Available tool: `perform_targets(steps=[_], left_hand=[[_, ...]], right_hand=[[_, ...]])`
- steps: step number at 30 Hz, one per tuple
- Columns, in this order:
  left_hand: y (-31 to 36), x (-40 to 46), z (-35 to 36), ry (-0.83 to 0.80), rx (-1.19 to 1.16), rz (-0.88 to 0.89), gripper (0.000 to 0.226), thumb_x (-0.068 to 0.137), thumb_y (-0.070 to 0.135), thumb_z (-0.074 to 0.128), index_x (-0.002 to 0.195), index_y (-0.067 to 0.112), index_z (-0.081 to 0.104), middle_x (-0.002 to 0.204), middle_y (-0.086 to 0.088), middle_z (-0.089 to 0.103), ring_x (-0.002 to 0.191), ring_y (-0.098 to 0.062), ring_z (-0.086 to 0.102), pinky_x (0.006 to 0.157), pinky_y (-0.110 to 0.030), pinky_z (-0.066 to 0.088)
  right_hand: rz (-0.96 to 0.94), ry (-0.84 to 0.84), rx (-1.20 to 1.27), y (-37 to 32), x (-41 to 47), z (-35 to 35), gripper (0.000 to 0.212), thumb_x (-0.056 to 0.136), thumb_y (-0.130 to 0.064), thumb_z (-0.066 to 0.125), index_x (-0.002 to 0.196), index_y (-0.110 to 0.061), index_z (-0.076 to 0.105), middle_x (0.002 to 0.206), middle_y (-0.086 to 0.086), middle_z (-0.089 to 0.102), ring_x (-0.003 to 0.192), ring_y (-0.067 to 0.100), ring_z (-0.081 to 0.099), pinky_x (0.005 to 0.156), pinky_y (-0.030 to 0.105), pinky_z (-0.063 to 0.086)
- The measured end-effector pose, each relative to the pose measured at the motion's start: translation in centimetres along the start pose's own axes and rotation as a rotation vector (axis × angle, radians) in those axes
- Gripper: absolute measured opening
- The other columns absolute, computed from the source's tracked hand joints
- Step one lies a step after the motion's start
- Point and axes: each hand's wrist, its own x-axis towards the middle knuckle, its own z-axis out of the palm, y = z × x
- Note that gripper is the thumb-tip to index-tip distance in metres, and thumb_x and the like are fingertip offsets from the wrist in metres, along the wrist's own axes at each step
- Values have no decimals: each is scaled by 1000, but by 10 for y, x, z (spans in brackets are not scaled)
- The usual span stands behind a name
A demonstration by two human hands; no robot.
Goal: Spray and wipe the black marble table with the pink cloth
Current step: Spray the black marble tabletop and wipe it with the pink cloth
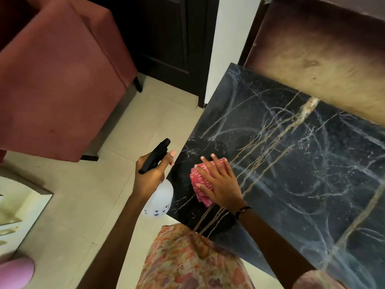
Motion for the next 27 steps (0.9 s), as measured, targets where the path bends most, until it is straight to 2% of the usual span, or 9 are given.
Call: perform_targets(steps=[4, 9, 12, 14, 16, 18, 21, 23, 27], left_hand=[[6, 8, 9, 21, -16, -8, 24, 87, 28, 62, 73, 8, 63, 39, 8, 51, 32, -7, 35, 39, -18, 34], [11, 15, 23, 39, -32, -18, 20, 87, 24, 63, 75, 8, 63, 38, 9, 52, 30, -6, 37, 39, -16, 33], [12, 21, 32, 45, -47, -3, 23, 81, 32, 67, 71, 12, 64, 37, 6, 47, 31, -6, 34, 40, -19, 32], [15, 24, 40, 25, -70, -3, 21, 74, 40, 68, 73, 20, 67, 47, 2, 50, 33, -6, 36, 43, -21, 33], [18, 28, 47, 12, -104, -17, 11, 76, 35, 68, 78, 24, 67, 53, 4, 56, 35, -2, 42, 46, -18, 35], [21, 33, 54, 15, -100, -22, 14, 78, 35, 67, 78, 22, 68, 55, 5, 57, 35, -1, 44, 48, -20, 35], [21, 42, 65, 27, -73, -14, 18, 83, 29, 66, 72, 15, 67, 56, 7, 61, 38, -1, 49, 52, -22, 36], [21, 48, 72, 34, -73, 0, 17, 85, 26, 65, 73, 15, 67, 63, 1, 64, 40, -1, 51, 53, -21, 38], [23, 60, 84, 37, -62, 44, 20, 85, 27, 65, 72, 12, 67, 64, -1, 64, 40, -1, 50, 51, -15, 38]], right_hand=[[148, -48, -7, 44, 26, -11, 65, 95, -64, 10, 148, -29, 26, 157, 7, 27, 146, 32, 15, 117, 57, 9], [339, -8, 24, 40, 105, -21, 64, 95, -59, 14, 149, -27, 27, 157, 8, 25, 146, 36, 15, 115, 57, 2], [220, -1, 22, 12, 120, -17, 64, 97, -59, 7, 149, -28, 27, 158, 5, 21, 147, 34, 8, 115, 57, -3], [81, -6, 59, 0, 106, -13, 64, 97, -59, 6, 147, -27, 29, 157, 5, 25, 147, 33, 10, 117, 58, 3], [-40, -17, 59, 5, 80, -8, 59, 98, -59, 18, 146, -26, 32, 156, 4, 29, 147, 31, 14, 118, 57, 8], [-73, -21, 21, 29, 53, -4, 60, 97, -61, 26, 148, -29, 30, 157, 3, 27, 147, 29, 15, 118, 54, 8], [28, 18, -20, 77, 40, -10, 62, 96, -62, 30, 148, -29, 26, 156, 6, 28, 146, 31, 15, 117, 56, 9], [110, 13, -40, 99, 56, -17, 62, 95, -60, 28, 148, -28, 28, 155, 8, 30, 145, 32, 17, 117, 55, 6], [282, 21, 15, 96, 115, -28, 61, 95, -58, 23, 148, -28, 29, 156, 7, 29, 145, 34, 18, 116, 54, 3]])
